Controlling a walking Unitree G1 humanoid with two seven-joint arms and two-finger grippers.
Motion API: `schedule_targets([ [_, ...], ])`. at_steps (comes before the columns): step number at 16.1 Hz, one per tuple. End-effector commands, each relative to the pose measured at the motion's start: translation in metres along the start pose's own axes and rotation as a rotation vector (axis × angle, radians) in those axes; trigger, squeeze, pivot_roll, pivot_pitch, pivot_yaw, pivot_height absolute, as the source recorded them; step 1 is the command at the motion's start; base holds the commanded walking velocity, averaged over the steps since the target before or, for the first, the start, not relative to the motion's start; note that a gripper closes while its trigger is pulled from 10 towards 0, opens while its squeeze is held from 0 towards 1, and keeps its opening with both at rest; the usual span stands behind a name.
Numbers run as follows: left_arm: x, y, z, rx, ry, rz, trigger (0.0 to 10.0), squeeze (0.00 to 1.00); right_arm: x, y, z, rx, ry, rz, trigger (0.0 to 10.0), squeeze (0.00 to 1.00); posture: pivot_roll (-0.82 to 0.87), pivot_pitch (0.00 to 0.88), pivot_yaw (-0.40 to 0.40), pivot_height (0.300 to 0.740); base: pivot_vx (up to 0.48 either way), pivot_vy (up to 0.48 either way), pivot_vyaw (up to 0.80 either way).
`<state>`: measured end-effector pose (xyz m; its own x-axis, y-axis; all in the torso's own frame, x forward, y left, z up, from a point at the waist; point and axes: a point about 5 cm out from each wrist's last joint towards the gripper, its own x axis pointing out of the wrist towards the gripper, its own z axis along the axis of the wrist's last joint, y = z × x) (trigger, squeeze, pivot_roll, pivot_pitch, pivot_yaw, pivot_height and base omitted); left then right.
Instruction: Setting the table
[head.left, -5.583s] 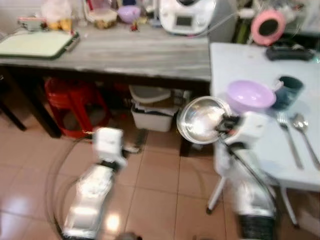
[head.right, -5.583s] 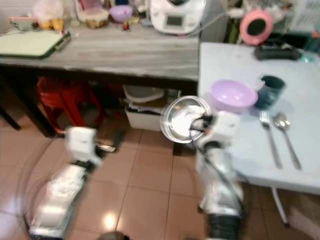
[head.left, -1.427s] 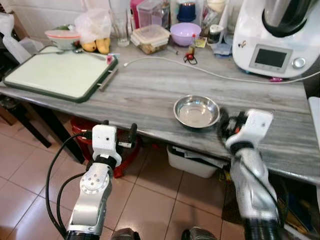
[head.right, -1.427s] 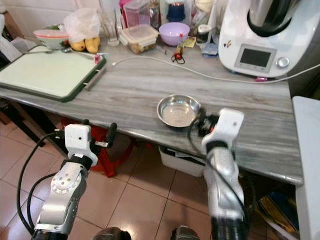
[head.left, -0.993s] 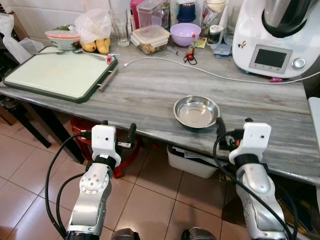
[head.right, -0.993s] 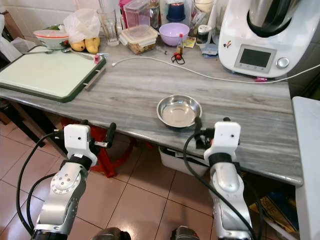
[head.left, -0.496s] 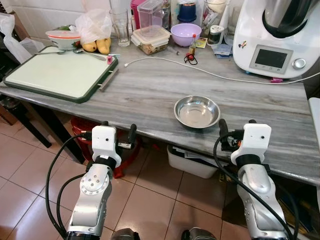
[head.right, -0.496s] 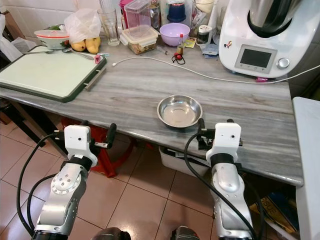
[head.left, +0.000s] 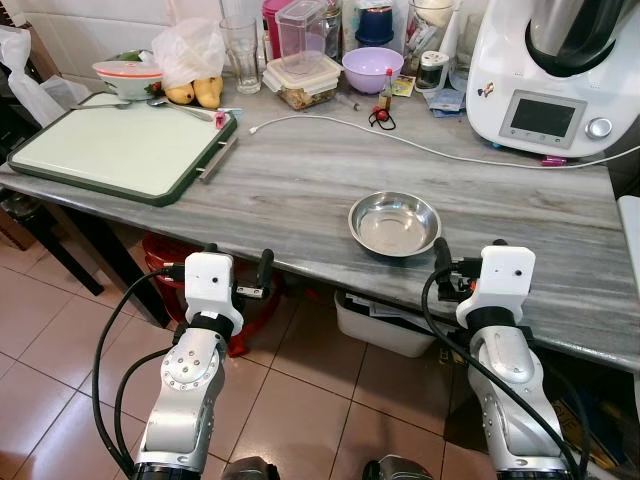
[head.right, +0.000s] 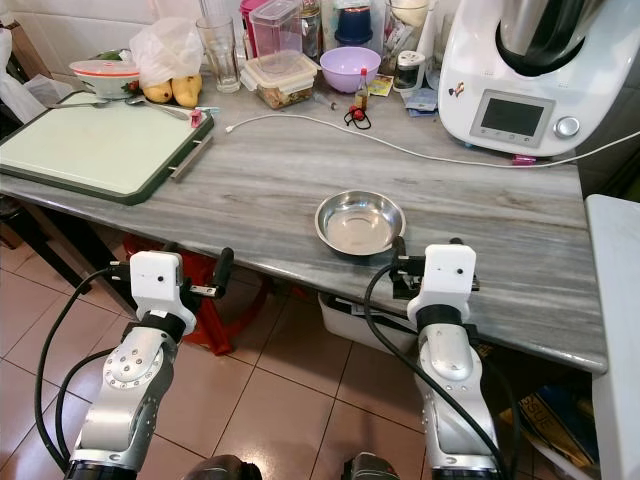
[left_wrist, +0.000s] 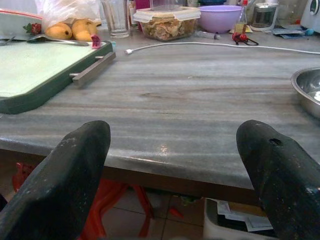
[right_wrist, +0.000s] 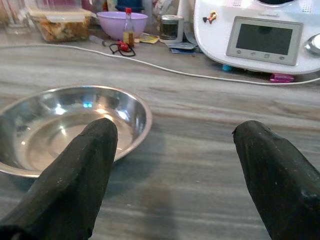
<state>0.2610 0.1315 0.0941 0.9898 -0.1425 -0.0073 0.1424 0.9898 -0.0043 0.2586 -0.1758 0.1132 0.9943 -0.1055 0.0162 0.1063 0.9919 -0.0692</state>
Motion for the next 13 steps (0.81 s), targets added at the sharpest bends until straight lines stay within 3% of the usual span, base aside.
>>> schedule_targets([
  [1, 0.001, 0.002, -0.002, 0.004, 0.011, 0.017, 10.0, 0.0, 0.0, 0.0, 0.003, 0.018, -0.013, 0.008, 10.0, 0.0, -0.03, 0.009, 0.04, 0.74, 0.0, 0.0, 0.0],
  [5, 0.002, 0.001, -0.002, 0.001, 0.008, 0.017, 10.0, 0.0, 0.005, -0.003, 0.004, 0.036, -0.01, 0.008, 10.0, 0.0, -0.03, 0.005, 0.025, 0.74, 0.0, 0.0, -0.14],
  [9, -0.003, 0.002, -0.005, -0.018, -0.002, 0.079, 10.0, 0.0, 0.01, 0.003, 0.005, 0.016, -0.001, 0.085, 10.0, 0.0, 0.0, 0.0, -0.069, 0.74, 0.0, 0.0, 0.0],
  [13, -0.001, 0.0, -0.004, -0.025, -0.008, 0.084, 10.0, 0.0, 0.017, 0.0, 0.008, 0.02, 0.003, 0.071, 10.0, 0.0, 0.0, 0.0, -0.066, 0.74, 0.0, 0.0, -0.14],
])
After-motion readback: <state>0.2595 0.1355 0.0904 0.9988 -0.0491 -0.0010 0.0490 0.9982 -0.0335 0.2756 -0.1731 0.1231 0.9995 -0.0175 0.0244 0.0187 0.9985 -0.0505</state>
